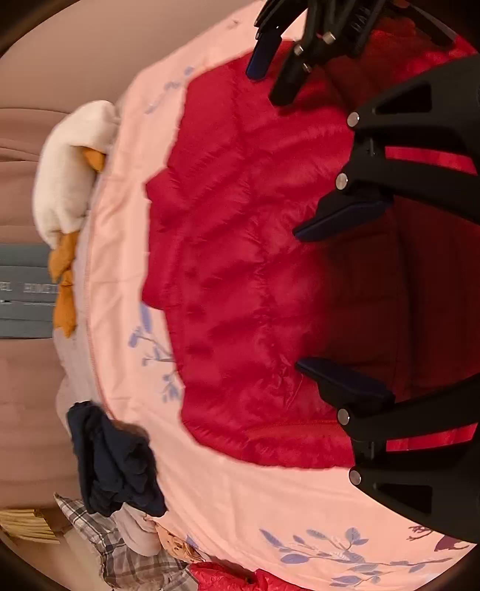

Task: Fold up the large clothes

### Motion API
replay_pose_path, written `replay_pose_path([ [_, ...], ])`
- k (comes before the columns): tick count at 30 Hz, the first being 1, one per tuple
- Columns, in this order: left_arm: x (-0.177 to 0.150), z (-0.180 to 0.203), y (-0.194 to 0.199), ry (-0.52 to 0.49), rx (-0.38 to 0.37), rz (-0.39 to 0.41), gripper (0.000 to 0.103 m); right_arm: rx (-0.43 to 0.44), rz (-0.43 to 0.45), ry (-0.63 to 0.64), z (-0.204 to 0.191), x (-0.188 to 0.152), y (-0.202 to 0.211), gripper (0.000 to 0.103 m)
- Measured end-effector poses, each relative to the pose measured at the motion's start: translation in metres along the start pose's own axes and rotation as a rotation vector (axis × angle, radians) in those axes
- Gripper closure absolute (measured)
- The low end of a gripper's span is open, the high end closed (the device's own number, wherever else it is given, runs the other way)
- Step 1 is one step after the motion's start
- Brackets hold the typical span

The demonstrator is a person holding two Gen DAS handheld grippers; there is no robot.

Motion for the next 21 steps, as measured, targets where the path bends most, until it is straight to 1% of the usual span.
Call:
replay_pose_path([
  [1,-0.003,0.001,-0.006,-0.012,0.008,-0.013,0.037,-0.011,-0.031,0.005,-0.003,-0.005,-0.010,0.036],
  [3,-0.007,0.002,-0.013,-0.031,0.020,-0.027,0.036,-0.032,-0.042,0.024,-0.006,-0.011,-0.021,0.034],
  [7,-0.006,0.001,-0.015,-0.035,0.023,-0.029,0.036,-0.028,-0.048,0.018,-0.006,-0.011,-0.019,0.034],
  [9,-0.006,0.000,-0.010,-0.027,0.022,-0.023,0.036,-0.021,-0.041,0.005,-0.003,-0.010,-0.012,0.034],
  [13,-0.011,-0.001,0.012,-0.011,-0.008,-0.001,0.036,-0.007,0.013,-0.007,0.004,-0.013,0.018,0.034],
  [15,-0.017,-0.001,0.022,-0.021,-0.012,0.004,0.036,-0.010,0.023,-0.008,0.008,-0.017,0.028,0.032],
  [16,-0.020,-0.002,0.023,-0.023,-0.009,-0.001,0.036,-0.018,0.017,-0.013,0.012,-0.020,0.030,0.030],
  [17,-0.022,-0.003,0.023,-0.026,-0.006,-0.016,0.036,-0.029,-0.007,-0.019,0.016,-0.023,0.027,0.029],
  [18,-0.026,-0.004,0.019,-0.027,-0.001,-0.038,0.036,-0.043,-0.050,-0.024,0.020,-0.028,0.020,0.029],
  [19,-0.029,-0.005,0.016,-0.026,0.003,-0.056,0.036,-0.043,-0.100,-0.027,0.024,-0.033,0.012,0.029],
  [21,-0.035,-0.006,0.015,-0.016,-0.001,-0.084,0.036,-0.029,-0.126,-0.045,0.028,-0.039,0.009,0.029],
])
Point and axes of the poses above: each gripper's, at about its wrist camera, not at the fingertips, and y roughly against the way its jaws point, z to its right, x to its top, the point moved 3 cm from there along -y, roughly the way its jaws point, and after that the axes turned 5 degrees about -x, right-handed, at the moved point
